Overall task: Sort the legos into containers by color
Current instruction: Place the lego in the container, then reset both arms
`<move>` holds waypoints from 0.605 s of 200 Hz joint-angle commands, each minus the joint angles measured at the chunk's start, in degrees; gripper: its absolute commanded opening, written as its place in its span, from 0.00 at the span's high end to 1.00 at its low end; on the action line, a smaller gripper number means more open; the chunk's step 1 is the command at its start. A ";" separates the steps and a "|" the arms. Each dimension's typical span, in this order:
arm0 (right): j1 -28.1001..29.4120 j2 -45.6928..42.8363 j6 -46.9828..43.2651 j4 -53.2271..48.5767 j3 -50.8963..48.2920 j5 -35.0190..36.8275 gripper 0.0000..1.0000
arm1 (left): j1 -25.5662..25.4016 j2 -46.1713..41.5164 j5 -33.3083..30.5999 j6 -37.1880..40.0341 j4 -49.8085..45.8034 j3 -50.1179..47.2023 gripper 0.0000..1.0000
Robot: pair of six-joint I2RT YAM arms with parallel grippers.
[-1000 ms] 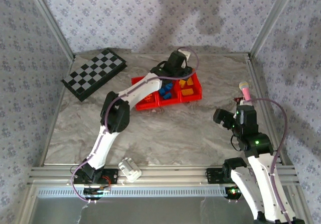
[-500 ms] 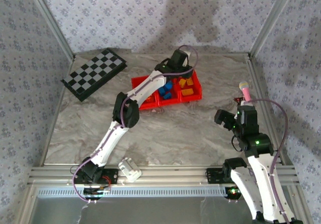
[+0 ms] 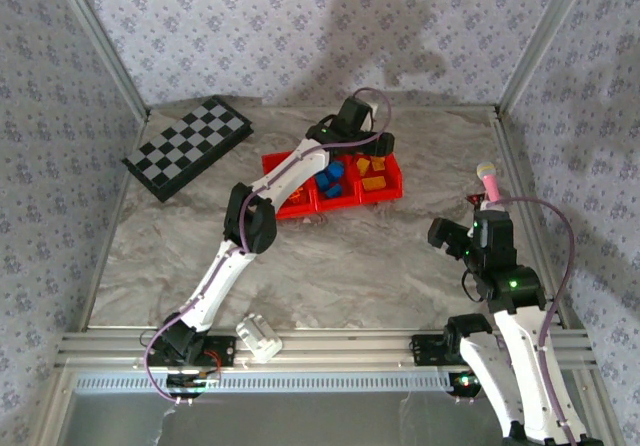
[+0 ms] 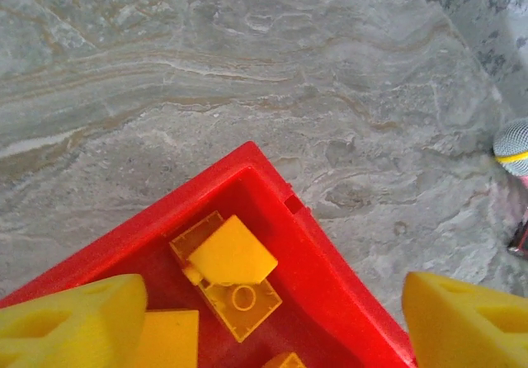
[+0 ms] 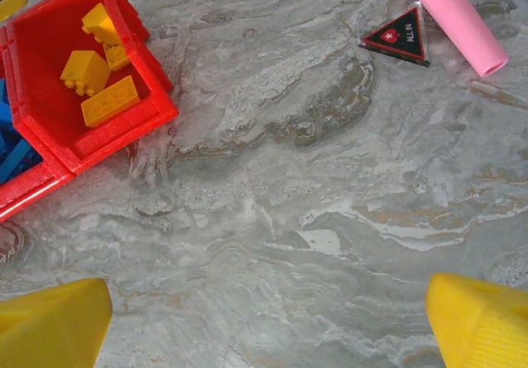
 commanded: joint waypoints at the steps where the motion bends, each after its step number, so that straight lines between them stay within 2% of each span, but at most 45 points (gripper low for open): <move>1: -0.27 -0.45 -0.71 -0.47 -0.77 0.22 0.00 | -0.34 -5.28 1.27 1.71 -2.25 1.36 0.01; 39: -0.48 -0.58 -0.45 -0.53 -0.54 1.16 0.00 | 0.12 -18.36 -1.48 6.09 1.09 -12.37 0.00; 64: -0.62 -1.39 0.83 2.72 -1.36 1.98 0.00 | 0.93 -31.64 -4.98 9.31 8.61 -29.74 0.00; 101: -0.64 -2.37 2.49 16.65 -5.06 2.76 0.00 | 2.12 -53.83 -10.32 13.67 25.52 -59.08 0.00; 121: -0.74 -2.84 2.98 27.88 -8.49 -2.75 0.00 | 2.13 -65.14 -12.65 17.30 33.64 -73.91 0.00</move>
